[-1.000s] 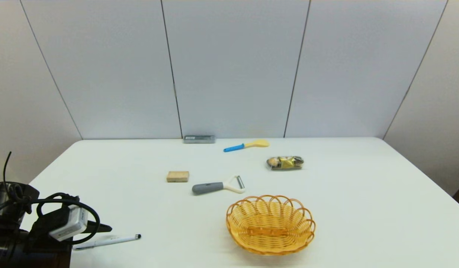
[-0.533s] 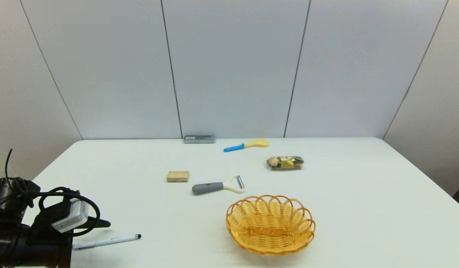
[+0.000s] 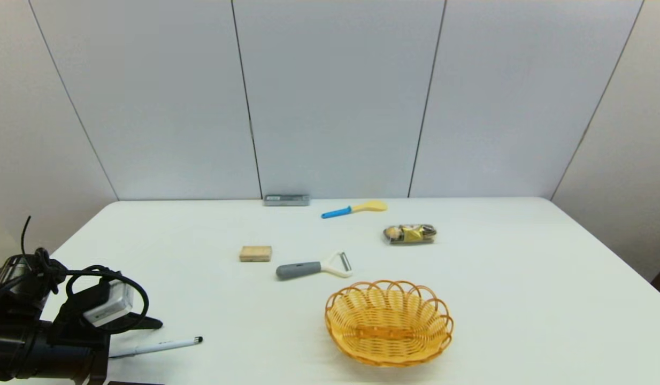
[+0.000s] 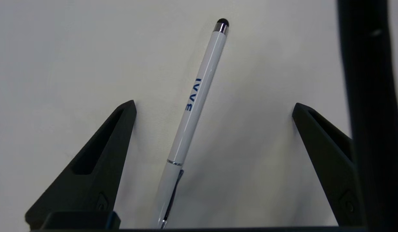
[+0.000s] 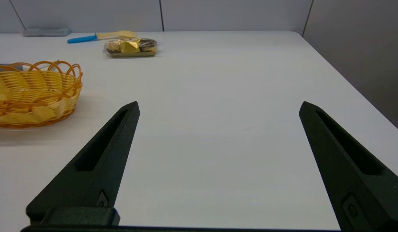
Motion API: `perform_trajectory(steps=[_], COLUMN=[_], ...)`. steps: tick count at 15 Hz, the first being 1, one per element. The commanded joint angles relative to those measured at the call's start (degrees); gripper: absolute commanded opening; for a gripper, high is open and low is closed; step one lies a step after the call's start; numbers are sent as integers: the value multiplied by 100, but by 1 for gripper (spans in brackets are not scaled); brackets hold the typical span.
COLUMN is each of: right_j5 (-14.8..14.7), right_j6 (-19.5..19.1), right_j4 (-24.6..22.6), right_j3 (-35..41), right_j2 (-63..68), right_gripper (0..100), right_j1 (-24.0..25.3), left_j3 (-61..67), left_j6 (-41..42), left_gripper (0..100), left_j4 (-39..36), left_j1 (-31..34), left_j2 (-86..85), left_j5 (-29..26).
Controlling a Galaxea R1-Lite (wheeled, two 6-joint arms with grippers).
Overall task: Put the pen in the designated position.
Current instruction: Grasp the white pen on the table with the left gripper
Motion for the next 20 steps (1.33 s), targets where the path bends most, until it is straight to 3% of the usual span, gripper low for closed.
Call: perform_trajectory(steps=[1, 20], right_j5=[0, 0], right_j6=[-4, 4], right_j4=[-2, -2], right_j3=[9, 9], right_j2=[7, 7], right_gripper=[100, 100], right_j1=[10, 1], left_j3=[9, -623], left_j6=[31, 31], left_gripper=[100, 100], left_j4=[211, 431], left_j1=[-1, -1], left_j2=[24, 446], left_j5=[34, 421])
